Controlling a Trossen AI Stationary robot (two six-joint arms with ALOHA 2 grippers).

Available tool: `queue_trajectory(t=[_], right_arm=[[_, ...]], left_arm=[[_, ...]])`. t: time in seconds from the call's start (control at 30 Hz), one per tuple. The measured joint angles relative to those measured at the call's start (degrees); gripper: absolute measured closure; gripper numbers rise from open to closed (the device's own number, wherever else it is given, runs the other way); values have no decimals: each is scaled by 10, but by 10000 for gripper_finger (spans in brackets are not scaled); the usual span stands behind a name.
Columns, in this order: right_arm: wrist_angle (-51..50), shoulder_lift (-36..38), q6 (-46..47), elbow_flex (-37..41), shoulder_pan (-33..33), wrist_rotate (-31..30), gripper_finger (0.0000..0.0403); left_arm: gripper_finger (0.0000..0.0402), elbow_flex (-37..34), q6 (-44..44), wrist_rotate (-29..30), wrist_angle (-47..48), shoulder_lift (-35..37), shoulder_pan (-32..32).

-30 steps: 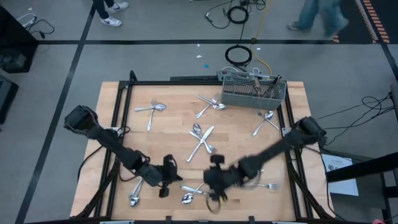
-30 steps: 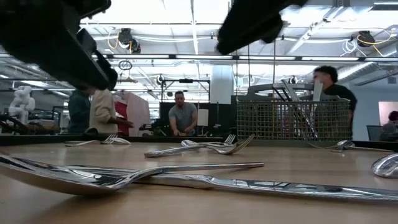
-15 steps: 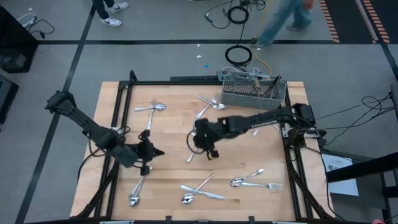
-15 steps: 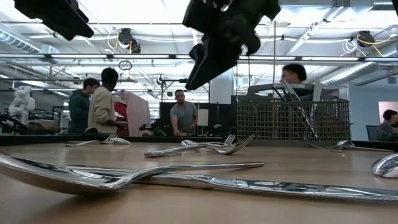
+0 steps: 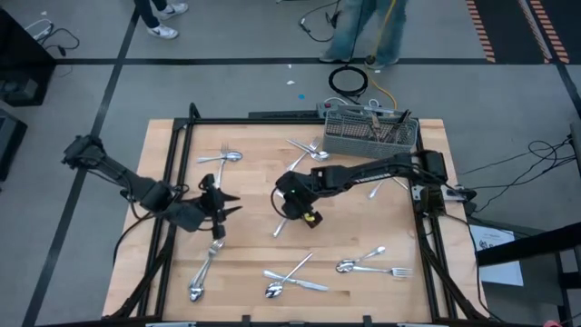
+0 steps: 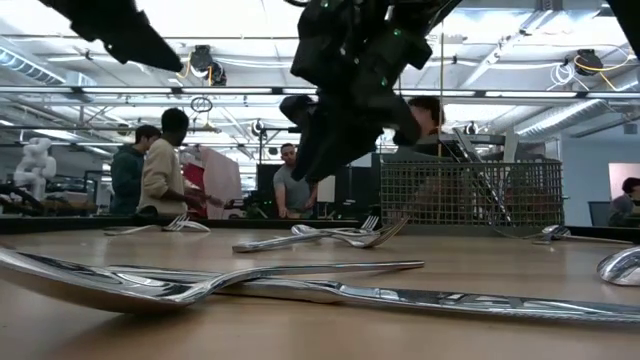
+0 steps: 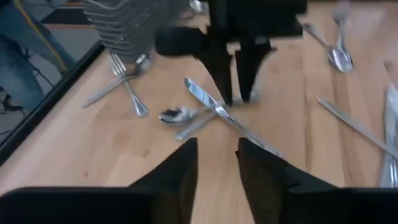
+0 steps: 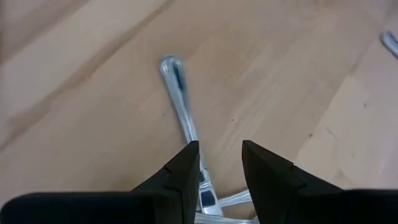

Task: Sort silverware
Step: Put the silver table knife into the gray utensil holder

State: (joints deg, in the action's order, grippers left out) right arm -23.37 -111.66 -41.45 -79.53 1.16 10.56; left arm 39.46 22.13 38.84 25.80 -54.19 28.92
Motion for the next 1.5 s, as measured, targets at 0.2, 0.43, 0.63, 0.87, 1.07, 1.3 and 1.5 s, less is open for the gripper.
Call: queue_trajectory(t=[0.2,0.43,0.63,0.87,1.07,1.3,1.5], right_arm=[[-18,-18,-65,0,0,16,291],[-36,-25,-105,0,0,18,291],[-25,-30,-118,0,0,18,291],[1,-76,-111,-11,0,14,291],[-18,-115,-107,-50,0,4,291],[-72,-121,-107,-65,10,7,291],[-91,-121,-107,-64,22,13,313]], left_arm=[[217,0,0,7,-21,-4,-38],[210,0,0,7,-30,-11,-57],[210,0,0,6,-30,-13,-69],[210,0,1,4,-32,-13,-74],[210,0,0,-13,-28,-13,-74],[210,0,1,-38,-27,-13,-74],[210,0,0,-43,-25,-13,-74]])
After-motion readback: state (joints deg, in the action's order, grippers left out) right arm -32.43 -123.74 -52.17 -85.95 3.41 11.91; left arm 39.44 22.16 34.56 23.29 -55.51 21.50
